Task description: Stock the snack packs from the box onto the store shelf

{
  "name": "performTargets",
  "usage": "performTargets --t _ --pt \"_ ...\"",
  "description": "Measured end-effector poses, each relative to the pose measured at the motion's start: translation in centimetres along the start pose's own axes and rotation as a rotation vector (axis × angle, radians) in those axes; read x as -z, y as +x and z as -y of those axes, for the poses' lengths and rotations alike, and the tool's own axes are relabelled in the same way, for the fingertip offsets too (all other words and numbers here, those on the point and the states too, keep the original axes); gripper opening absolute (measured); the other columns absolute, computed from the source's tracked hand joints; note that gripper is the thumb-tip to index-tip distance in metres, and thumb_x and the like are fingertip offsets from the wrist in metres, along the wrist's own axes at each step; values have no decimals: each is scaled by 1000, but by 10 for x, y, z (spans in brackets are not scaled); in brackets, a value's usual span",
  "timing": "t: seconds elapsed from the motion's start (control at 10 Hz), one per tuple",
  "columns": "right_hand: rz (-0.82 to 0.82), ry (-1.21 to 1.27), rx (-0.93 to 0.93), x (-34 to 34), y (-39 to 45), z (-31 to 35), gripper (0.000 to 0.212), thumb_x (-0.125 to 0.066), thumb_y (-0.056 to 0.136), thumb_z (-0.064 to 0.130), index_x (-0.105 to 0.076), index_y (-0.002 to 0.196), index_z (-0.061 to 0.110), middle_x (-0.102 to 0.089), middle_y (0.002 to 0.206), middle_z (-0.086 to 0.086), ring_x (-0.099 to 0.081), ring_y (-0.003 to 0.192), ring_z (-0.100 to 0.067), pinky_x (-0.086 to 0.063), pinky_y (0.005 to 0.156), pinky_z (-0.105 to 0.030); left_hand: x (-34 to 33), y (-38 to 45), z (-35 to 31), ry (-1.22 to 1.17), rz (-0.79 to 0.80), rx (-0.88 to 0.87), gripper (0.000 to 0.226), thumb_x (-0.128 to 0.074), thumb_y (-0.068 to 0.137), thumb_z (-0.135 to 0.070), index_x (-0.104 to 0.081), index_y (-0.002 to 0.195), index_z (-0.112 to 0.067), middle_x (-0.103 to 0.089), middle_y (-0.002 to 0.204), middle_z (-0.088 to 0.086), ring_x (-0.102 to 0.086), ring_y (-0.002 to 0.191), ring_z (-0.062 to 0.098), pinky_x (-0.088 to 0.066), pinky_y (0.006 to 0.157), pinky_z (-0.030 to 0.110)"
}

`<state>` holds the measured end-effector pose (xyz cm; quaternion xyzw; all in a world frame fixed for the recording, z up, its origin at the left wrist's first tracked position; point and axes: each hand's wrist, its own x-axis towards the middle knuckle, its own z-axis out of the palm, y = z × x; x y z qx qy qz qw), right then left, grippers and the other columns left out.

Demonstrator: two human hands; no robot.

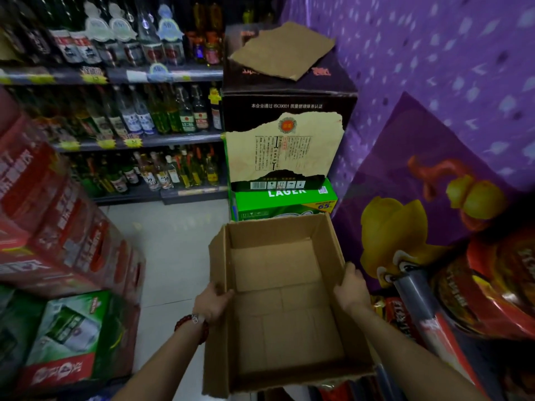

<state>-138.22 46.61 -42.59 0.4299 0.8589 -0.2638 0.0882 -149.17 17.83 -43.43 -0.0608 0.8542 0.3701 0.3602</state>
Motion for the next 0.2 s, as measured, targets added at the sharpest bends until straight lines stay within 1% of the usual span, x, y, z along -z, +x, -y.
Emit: performTargets --t 0.1,0.2 --pt "-48 -75 59 9 -6 15 53 -58 85 12 -36 133 8 -46 131 -17 -47 120 -38 -47 95 -47 19 -12 -7 73 -38 -46 50 -55 92 -41 -51 131 -9 -59 127 13 -58 113 31 -50 95 39" --pt "-25 -78 117 21 -13 37 33 -56 86 12 -52 119 7 -58 118 -15 -57 108 -33 -51 87 -41 38 -23 -20 103 -113 -145 31 -54 92 -32 -64 110 -9 -69 106 14 -64 101 30 -52 84 35"
